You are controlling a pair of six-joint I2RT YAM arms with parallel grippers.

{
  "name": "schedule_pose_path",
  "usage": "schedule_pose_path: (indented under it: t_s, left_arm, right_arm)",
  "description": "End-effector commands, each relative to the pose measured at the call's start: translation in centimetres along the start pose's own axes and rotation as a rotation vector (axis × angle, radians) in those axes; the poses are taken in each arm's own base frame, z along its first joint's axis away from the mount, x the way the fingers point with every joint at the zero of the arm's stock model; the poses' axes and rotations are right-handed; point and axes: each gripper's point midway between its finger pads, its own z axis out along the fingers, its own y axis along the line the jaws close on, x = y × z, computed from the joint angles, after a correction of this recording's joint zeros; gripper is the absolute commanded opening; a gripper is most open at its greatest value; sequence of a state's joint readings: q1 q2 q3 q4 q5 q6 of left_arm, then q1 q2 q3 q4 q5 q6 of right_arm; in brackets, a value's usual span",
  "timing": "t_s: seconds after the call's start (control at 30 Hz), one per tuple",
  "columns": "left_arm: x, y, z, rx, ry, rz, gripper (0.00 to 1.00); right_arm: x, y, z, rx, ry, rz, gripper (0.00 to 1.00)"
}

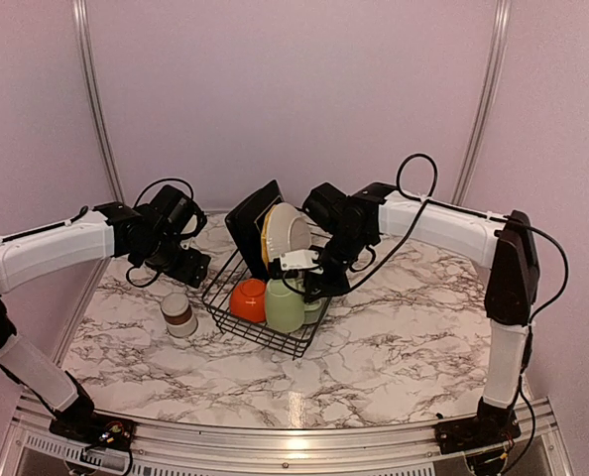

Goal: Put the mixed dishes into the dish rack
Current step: Turn the cup upside down over the dish rack.

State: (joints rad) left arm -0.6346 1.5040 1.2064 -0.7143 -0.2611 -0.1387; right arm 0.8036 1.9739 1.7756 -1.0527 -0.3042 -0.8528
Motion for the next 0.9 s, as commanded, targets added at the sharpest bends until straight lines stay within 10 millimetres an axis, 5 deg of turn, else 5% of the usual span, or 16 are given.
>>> schedule_pose_path:
  t_s: [0.0,0.5,0.87]
  left_arm:
    - [-0.3,0.1,-0.8,0.016,-0.028,-0.009,0.85]
    - [-0.2,0.2,-0.9,0.018,-0.039,-0.018,0.85]
    - [-0.1,0.0,-0.5,0.022,-0.029,-0.014,0.85]
  right_arm:
    - [-1.2,-0.7,-0.2,0.033,-0.015,-0.089,0.0]
    - [0.5,0.8,1.4,-0.057,0.033,-0.361,0.0]
    - [1.9,1.1,3.3,-0.128,0.086,-0.376,0.07]
